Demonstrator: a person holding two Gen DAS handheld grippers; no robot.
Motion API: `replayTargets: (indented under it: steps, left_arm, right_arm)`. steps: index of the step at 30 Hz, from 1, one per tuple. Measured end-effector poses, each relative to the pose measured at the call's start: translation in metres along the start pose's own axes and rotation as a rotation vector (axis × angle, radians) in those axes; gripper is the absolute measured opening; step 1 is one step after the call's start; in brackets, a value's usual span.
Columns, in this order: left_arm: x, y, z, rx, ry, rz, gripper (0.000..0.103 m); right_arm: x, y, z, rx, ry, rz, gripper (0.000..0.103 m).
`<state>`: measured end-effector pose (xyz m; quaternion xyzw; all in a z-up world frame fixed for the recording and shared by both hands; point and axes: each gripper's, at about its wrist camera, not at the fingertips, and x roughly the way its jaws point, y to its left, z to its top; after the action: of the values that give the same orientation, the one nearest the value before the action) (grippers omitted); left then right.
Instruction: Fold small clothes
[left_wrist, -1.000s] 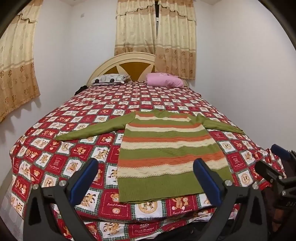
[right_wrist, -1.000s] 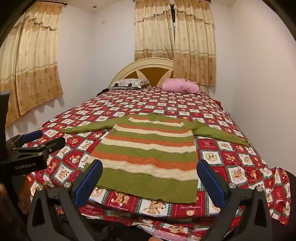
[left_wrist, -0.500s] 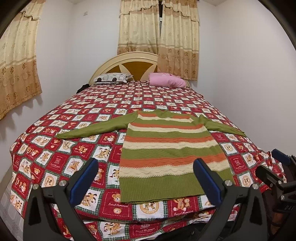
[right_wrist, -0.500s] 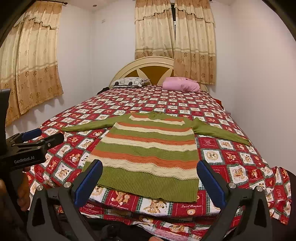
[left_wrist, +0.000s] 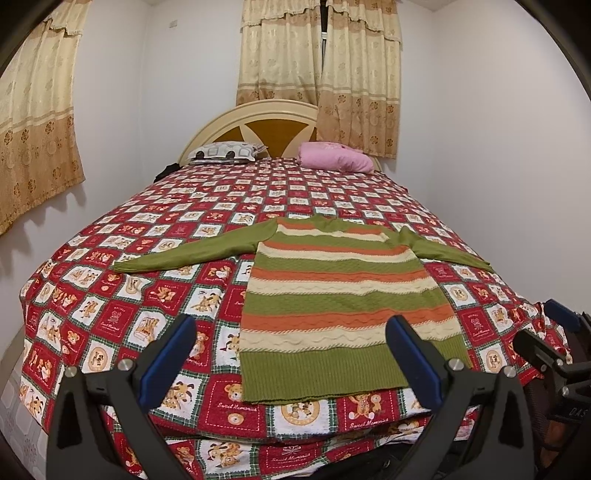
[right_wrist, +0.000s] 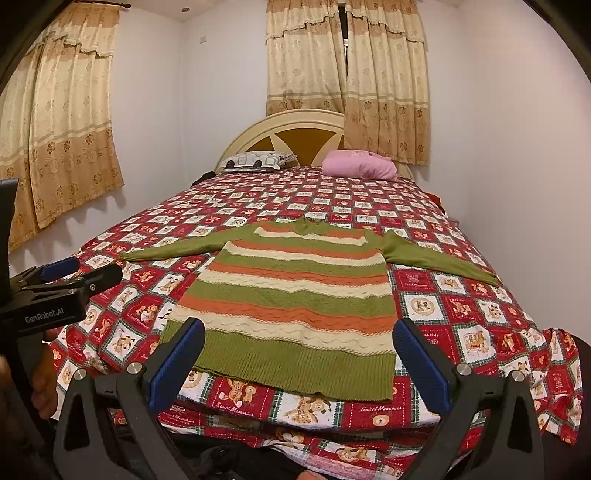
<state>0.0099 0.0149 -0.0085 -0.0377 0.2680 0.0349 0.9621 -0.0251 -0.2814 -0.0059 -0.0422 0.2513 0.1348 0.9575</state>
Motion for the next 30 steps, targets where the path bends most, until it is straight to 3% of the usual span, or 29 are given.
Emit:
replayTargets:
  steps: [30]
  left_arm:
    - [0.004,0.010,0.000,-0.012,0.005,0.004,0.103]
  right_arm:
    - [0.002,0.001,-0.002,-0.009,0.010,0.002,0.102]
